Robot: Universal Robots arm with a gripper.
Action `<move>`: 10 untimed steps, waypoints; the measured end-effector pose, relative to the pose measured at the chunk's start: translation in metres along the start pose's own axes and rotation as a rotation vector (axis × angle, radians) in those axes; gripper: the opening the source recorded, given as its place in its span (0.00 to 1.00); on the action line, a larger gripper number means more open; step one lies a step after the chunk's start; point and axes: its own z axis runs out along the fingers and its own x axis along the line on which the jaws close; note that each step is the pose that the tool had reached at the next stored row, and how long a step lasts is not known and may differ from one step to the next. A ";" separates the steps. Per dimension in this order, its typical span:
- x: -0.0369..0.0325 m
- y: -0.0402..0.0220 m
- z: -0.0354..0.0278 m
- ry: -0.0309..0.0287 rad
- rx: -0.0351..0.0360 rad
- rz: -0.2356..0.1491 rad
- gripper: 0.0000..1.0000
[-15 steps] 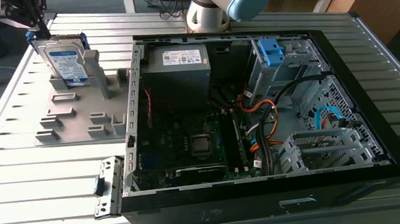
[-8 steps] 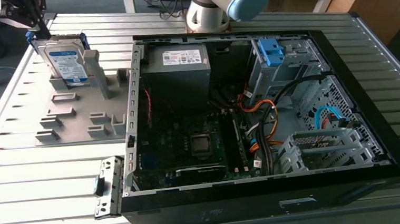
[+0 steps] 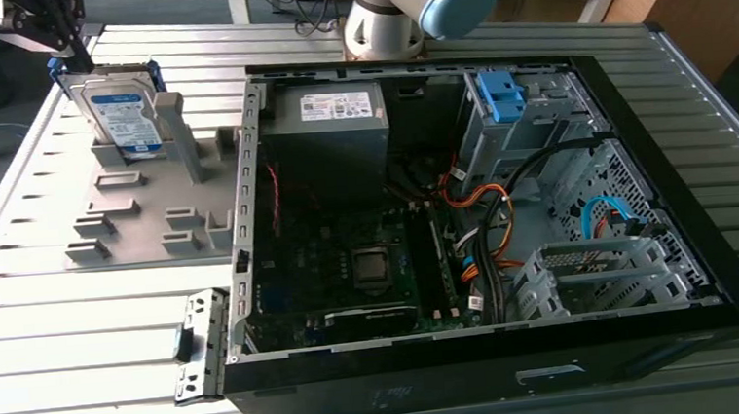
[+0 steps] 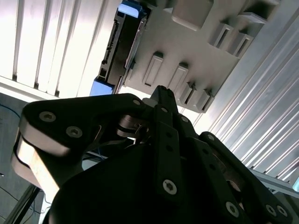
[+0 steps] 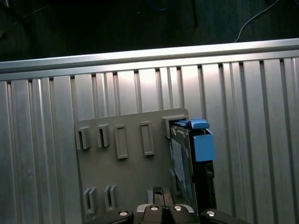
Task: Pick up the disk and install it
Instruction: 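Pick up the disk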
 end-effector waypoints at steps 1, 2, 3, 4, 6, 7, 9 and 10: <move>0.0000 0.0000 0.0000 0.0000 -0.0001 -0.002 0.11; 0.0000 0.0000 0.0000 0.0000 -0.0001 -0.005 0.11; 0.0000 0.0000 0.0000 -0.0001 -0.0002 -0.007 0.11; 0.0000 0.0000 0.0000 -0.0001 -0.0003 -0.010 0.11; 0.0000 0.0000 0.0000 -0.0001 -0.0004 -0.015 0.11; 0.0000 0.0000 0.0000 -0.0001 -0.0005 -0.017 0.11; 0.0000 0.0000 0.0000 -0.0002 -0.0006 -0.022 0.11; 0.0000 0.0000 0.0000 -0.0003 -0.0007 -0.024 0.11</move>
